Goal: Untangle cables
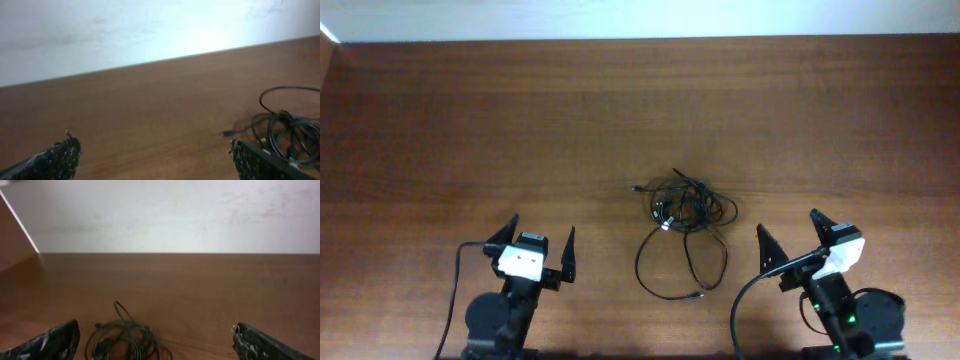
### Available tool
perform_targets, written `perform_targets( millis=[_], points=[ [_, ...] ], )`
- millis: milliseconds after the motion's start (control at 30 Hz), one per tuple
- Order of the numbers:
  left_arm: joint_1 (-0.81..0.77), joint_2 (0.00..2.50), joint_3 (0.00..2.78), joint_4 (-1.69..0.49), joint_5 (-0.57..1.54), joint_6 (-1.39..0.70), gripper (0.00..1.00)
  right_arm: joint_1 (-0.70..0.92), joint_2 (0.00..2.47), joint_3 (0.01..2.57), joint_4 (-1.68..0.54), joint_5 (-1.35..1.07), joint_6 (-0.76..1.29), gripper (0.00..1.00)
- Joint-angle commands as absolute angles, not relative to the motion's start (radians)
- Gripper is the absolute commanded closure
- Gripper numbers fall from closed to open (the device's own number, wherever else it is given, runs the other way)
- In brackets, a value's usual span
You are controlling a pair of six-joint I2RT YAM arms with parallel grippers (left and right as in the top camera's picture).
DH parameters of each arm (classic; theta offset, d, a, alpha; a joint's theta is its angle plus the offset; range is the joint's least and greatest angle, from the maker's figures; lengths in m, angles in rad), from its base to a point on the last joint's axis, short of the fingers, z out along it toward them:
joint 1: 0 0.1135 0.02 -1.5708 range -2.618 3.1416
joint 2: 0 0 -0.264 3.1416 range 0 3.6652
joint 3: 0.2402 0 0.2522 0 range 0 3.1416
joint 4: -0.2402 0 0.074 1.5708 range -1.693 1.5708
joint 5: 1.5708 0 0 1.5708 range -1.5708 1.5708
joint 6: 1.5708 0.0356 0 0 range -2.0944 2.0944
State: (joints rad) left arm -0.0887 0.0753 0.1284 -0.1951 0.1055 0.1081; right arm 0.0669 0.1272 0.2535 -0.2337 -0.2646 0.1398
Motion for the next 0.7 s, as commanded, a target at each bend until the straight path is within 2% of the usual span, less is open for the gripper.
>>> perform_targets(
  millis=[0,133,200,367,467,567,667],
  points=[
    [-0.091,0.216,0.27,-0.197,0.143,0.117,0.01,0.071,0.273,0.424,-0.279,-0.281,0.143,0.01],
    [-0.091,0.469,0.497,-0.26,0.146,0.118,0.01,0.072,0.508,0.681,-0.44,-0.281,0.134,0.01],
    [-0.091,0.614,0.654,-0.336,0.215,0.129,0.01,0.072,0.617,0.821,-0.548,-0.282,0.134,0.01],
    [-0.092,0.997,1.104,-0.677,0.267,0.128,0.01,0.072,0.831,1.158,-0.825,-0.285,0.135,0.01],
    [-0.092,1.171,1.272,-0.83,0.297,0.128,0.01,0.072,0.863,1.206,-0.857,-0.322,0.139,0.01],
    [-0.092,1.249,1.282,-0.846,0.434,0.117,0.01,0.072,0.877,1.206,-0.86,-0.377,0.139,0.01],
    [-0.092,1.311,1.282,-0.828,0.475,0.114,0.01,0.072,0.902,1.206,-0.861,-0.393,0.139,0.01]
  ],
)
